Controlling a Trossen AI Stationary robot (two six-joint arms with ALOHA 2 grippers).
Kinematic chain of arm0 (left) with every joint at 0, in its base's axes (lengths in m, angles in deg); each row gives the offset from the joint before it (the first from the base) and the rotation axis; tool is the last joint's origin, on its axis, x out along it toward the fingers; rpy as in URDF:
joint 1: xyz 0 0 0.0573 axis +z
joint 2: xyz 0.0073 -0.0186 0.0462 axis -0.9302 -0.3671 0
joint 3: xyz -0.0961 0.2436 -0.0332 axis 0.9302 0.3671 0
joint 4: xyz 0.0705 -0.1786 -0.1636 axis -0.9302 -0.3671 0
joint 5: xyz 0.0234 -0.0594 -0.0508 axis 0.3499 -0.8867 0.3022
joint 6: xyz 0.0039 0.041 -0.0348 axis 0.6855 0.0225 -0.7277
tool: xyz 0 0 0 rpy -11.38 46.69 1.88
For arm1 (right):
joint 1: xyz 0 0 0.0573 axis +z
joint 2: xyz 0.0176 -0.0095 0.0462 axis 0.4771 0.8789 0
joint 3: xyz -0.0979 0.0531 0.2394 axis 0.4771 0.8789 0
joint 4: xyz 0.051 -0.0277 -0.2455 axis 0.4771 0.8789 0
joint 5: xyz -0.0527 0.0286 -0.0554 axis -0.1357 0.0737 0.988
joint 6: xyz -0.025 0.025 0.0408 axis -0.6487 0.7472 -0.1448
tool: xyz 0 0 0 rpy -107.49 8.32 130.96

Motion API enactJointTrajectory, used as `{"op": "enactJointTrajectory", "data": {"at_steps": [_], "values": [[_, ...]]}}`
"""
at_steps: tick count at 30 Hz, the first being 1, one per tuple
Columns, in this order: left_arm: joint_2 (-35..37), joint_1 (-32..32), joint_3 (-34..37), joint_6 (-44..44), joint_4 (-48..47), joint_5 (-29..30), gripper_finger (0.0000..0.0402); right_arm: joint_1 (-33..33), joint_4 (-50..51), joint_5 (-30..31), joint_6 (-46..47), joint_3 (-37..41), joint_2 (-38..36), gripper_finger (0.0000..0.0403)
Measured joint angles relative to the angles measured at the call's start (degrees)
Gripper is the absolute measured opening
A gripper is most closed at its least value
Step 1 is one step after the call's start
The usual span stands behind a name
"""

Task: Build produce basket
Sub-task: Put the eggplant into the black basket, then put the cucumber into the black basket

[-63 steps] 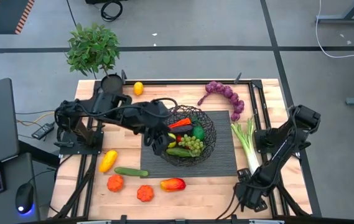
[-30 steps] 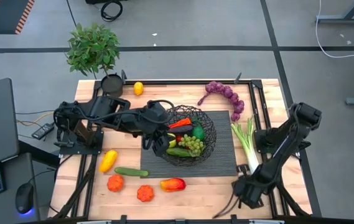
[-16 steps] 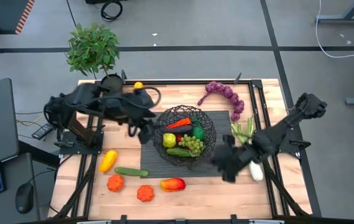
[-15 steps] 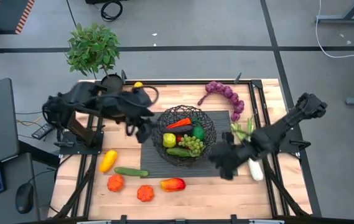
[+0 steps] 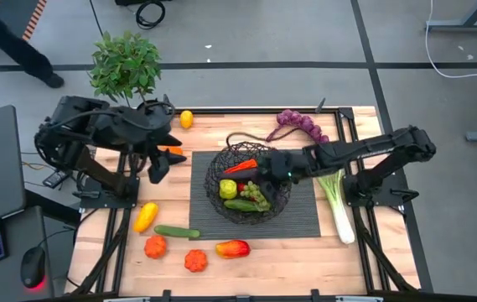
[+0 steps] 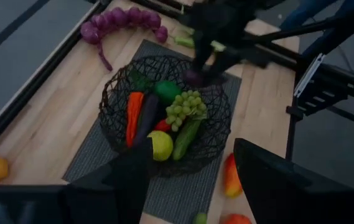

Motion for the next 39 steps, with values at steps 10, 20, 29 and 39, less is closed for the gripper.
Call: {"op": "enactJointTrajectory", "data": {"at_steps": [10, 20, 29, 39], "values": [[1.68, -0.13, 0.01, 1.91, 0.06, -0.01, 0.0231, -6.30, 2.23, -0.99, 5.24, 0.17, 0.02, 0.0184], [-0.23, -0.13, 2.68, 5.64, -1.14, -3.41, 0.0231, -6.71, 3.90, -0.35, 10.84, 0.20, 0.02, 0.0298], [0.02, -0.21, 22.27, 9.86, -0.01, -13.04, 0.0233, -0.38, 6.28, -8.97, 18.15, 0.22, 0.00, 0.0309], [0.01, -5.46, 45.27, 10.78, 7.31, -20.51, 0.0301, 15.38, 5.74, -5.92, 28.90, 0.22, 0.00, 0.0309]]}}
